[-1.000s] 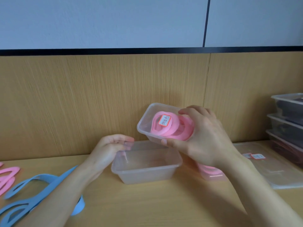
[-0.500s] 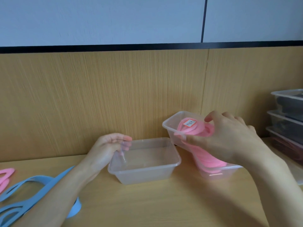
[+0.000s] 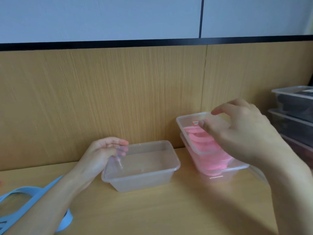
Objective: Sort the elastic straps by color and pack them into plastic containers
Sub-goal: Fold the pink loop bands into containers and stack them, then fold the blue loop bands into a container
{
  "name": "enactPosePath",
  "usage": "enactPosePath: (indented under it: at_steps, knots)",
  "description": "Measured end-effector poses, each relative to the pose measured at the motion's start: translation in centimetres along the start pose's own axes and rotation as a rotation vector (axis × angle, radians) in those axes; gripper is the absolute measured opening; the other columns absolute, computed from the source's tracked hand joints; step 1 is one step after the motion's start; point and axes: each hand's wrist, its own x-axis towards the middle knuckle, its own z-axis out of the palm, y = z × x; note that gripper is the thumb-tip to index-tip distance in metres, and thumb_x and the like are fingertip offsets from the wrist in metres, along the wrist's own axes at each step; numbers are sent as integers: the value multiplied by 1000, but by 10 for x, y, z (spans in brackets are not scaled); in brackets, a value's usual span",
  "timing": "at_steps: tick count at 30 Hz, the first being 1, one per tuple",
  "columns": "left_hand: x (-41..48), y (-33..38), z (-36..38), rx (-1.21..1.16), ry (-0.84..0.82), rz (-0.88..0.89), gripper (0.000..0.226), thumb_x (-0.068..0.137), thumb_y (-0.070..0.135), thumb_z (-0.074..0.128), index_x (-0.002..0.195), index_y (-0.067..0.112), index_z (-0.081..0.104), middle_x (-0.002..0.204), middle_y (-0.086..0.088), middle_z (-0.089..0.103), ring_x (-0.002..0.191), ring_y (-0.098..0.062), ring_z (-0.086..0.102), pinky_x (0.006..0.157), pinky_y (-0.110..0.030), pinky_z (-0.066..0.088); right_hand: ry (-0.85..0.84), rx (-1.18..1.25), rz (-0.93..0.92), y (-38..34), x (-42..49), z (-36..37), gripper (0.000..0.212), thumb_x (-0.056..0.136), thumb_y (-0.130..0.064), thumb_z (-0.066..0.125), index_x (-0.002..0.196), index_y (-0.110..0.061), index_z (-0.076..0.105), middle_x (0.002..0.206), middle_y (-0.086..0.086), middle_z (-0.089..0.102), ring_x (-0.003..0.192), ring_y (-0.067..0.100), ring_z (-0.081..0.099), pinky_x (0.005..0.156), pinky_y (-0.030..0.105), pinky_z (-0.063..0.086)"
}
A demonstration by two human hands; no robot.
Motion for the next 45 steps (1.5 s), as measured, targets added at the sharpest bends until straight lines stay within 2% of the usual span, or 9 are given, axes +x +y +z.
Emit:
enactPosePath:
  at_steps: [5,10,13,16,20,25,34,37,45]
  knots:
    - [-1,2,5,-5,-3,5,42,91,-14,47,103,15,76,98,-4,79,95,-17,73,85,-30,53,-133,-96,-125,-9,-1,18,50,88,-65,45,121,-32,64,126,-9,59,114,20,54,93,41,40]
    - [-4,4,7,4,-4,14,41,92,-14,47,104,13,75,97,-4,79,93,-17,72,86,-31,54,-71,-141,-114,-11,3,26,40,91,-54,46,116,-29,65,120,-7,63,112,21,55,91,38,32]
    - [-5,5,8,6,-7,20,37,94,-11,49,103,14,75,95,-2,79,93,-17,72,87,-29,54,174,-66,-192,-17,0,26,35,91,-45,50,110,-21,68,114,-4,65,108,23,57,99,43,35]
    - [-4,5,8,0,-5,20,32,94,-5,54,102,17,75,89,0,79,88,-12,73,77,-22,52,421,285,-405,-41,-15,25,25,89,-28,51,98,-13,68,97,1,63,92,27,58,82,44,44]
    - [0,2,6,-109,29,22,27,98,-2,52,99,12,75,89,-6,78,82,-17,72,72,-27,52,178,303,-723,-80,-43,51,22,91,-26,52,94,-10,66,93,5,59,84,28,52,72,46,43]
    - [5,-2,-1,-82,62,92,28,97,-4,51,99,11,75,97,-11,76,84,-12,70,71,-18,54,9,172,-842,-91,-56,80,25,92,-35,50,98,-14,63,97,2,55,85,22,48,73,36,36]
    - [-19,25,-26,230,382,381,35,87,1,52,92,33,66,106,-1,68,98,-16,62,88,-26,49,56,232,-827,-94,-56,93,23,92,-30,51,97,-12,65,95,2,55,84,26,52,75,47,42]
    - [-63,28,-42,272,498,447,35,77,9,46,92,35,65,101,6,69,97,-9,63,88,-18,48,99,274,-884,-94,-59,96,23,92,-26,51,97,-10,67,95,3,56,84,26,53,76,46,41]
    - [-187,-27,-117,497,702,297,41,81,-11,53,86,28,65,92,9,71,88,-3,64,80,-16,49,172,324,-1180,-111,-81,103,23,90,-20,52,97,-7,69,92,8,59,79,29,52,71,38,38]
